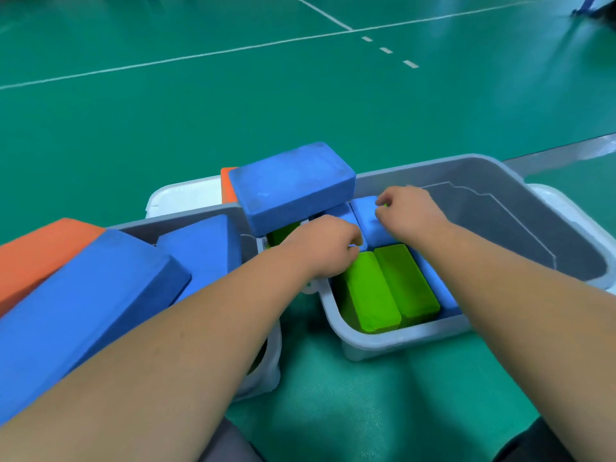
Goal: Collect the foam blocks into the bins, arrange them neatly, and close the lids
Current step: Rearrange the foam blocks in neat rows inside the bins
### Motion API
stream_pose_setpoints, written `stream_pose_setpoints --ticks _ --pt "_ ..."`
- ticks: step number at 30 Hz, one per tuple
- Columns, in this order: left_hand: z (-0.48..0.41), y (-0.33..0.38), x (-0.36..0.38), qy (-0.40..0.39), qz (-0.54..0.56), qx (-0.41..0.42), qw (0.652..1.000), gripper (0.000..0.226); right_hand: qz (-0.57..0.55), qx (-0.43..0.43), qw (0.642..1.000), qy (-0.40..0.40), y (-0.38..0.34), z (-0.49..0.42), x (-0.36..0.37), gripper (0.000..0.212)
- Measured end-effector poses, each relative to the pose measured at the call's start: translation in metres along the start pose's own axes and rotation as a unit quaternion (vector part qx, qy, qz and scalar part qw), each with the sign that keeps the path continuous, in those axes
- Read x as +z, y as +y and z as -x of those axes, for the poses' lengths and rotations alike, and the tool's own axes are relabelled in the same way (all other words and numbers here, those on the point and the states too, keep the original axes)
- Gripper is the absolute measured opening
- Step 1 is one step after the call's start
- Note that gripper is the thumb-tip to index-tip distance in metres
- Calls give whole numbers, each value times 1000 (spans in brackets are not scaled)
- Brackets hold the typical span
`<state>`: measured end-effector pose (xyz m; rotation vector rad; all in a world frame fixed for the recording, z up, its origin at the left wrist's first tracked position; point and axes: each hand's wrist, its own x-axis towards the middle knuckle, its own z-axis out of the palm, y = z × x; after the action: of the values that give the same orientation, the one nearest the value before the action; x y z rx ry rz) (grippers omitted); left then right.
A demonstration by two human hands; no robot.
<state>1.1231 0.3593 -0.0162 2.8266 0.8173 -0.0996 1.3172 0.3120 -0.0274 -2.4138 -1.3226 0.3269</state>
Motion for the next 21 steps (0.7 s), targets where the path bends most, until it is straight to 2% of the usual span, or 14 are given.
stream_pose_setpoints --ticks 3,5,7,9,12,17,21 --pt "4 -12 -8 77 -2 -8 997 30 -36 1 999 22 -8 -2 -5 27" --pt "7 -23 -11 168 5 -8 986 29 -62 5 997 36 -13 -4 -10 24" --pt "9 -36 -11 240 -34 -36 970 36 -59 -11 998 20 -18 -1 -12 23" --pt "11 -49 -10 225 -85 -104 965 56 -54 -25 998 12 -20 4 -10 22" --pt "10 -63 -2 134 -159 -186 960 88 -80 -27 996 14 -26 7 -9 28" --pt "7 -64 1 119 -239 -208 941 98 -89 -43 995 25 -33 12 -19 32" --pt "4 -54 -6 93 -254 -215 938 92 -105 -31 994 29 -22 15 -28 29"
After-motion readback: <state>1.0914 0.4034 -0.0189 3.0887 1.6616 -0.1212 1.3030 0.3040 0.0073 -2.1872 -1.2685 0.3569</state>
